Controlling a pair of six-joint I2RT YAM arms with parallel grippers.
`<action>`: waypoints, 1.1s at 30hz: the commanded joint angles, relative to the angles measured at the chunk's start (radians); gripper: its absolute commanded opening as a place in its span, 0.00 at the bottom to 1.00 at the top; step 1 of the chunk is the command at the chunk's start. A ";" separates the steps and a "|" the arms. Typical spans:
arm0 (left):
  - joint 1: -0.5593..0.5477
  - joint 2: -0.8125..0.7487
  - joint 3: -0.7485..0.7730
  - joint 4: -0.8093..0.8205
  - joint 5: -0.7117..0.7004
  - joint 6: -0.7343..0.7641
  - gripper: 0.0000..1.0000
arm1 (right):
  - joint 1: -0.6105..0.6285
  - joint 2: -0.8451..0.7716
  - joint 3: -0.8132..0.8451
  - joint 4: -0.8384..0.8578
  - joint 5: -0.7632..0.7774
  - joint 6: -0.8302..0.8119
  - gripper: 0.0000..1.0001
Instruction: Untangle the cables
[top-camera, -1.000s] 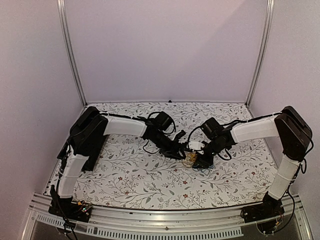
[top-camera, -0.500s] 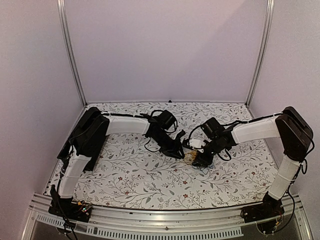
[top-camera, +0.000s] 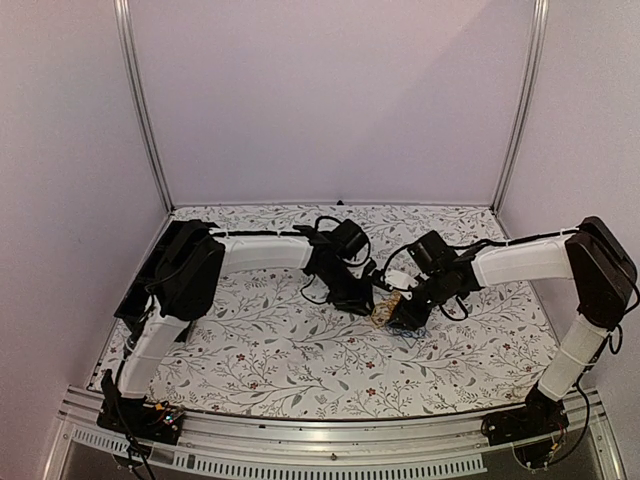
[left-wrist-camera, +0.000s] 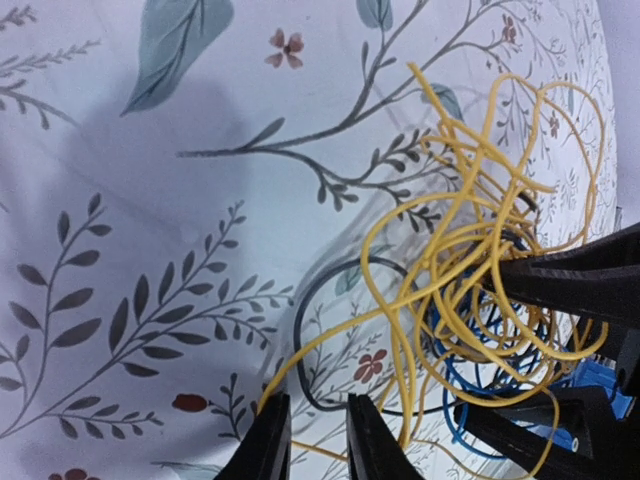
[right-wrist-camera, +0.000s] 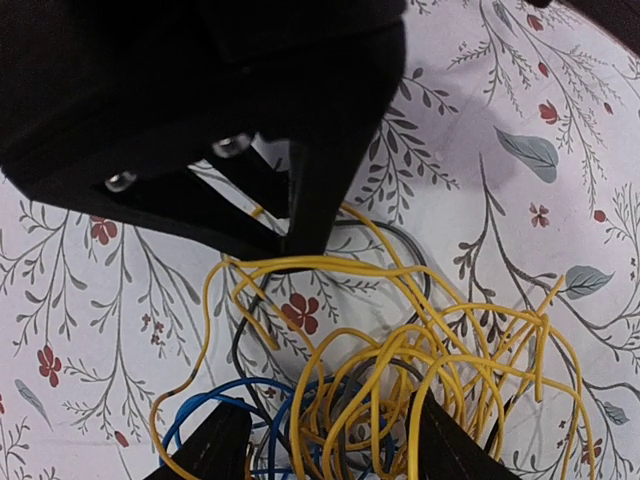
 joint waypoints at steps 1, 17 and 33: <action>-0.042 0.124 -0.020 -0.049 -0.084 -0.040 0.24 | 0.006 -0.006 -0.039 0.047 -0.005 0.031 0.57; -0.078 0.257 0.182 -0.223 -0.251 -0.020 0.00 | 0.006 0.002 -0.050 0.091 0.024 0.078 0.57; 0.046 -0.298 -0.166 0.229 -0.247 0.040 0.00 | -0.038 0.011 -0.106 0.065 0.012 0.080 0.56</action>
